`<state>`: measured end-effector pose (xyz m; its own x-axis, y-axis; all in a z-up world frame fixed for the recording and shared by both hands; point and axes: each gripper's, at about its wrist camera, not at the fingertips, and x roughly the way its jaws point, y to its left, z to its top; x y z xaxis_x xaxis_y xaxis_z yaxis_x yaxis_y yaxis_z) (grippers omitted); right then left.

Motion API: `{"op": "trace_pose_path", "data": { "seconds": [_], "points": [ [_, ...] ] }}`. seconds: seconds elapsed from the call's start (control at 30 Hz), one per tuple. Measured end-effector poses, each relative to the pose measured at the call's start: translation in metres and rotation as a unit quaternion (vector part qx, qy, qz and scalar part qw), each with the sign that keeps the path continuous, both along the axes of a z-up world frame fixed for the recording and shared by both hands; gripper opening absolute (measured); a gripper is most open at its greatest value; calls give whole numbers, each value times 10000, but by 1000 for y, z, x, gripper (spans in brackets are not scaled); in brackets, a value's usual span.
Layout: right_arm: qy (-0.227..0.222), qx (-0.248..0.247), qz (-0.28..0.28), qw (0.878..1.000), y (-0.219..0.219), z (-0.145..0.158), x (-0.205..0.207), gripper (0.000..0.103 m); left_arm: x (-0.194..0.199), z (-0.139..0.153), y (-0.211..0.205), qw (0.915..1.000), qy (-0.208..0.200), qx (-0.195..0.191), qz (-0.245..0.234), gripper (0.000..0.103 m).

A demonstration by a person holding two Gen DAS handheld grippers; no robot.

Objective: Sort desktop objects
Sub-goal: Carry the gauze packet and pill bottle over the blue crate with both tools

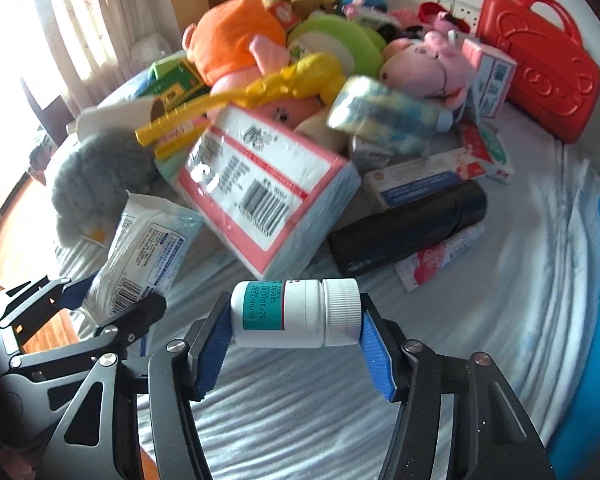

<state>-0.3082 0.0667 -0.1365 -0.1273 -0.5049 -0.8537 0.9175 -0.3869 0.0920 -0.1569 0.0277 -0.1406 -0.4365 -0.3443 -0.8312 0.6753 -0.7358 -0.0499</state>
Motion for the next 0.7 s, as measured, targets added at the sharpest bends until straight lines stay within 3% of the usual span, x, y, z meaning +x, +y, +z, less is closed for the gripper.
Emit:
{"op": "trace_pose_path", "data": {
  "seconds": [0.13, 0.3, 0.5, 0.7],
  "points": [
    [213, -341, -195, 9990, 11, 34, -3, 59, -15, 41, -28, 9990, 314, -259, -156, 45],
    [650, -881, -488, 9928, 29, 94, 4, 59, -36, 105, -26, 9933, 756, -674, -549, 45],
    [1216, -1437, -978, 9772, 65, 160, 10, 59, -47, 163, 4, 9812, 1190, -1073, -1079, 45],
    [1830, -1823, -1688, 9512, 123, 218, 10, 59, -68, 202, 56, 9637, 1618, -1243, -1722, 45]
  ]
}}
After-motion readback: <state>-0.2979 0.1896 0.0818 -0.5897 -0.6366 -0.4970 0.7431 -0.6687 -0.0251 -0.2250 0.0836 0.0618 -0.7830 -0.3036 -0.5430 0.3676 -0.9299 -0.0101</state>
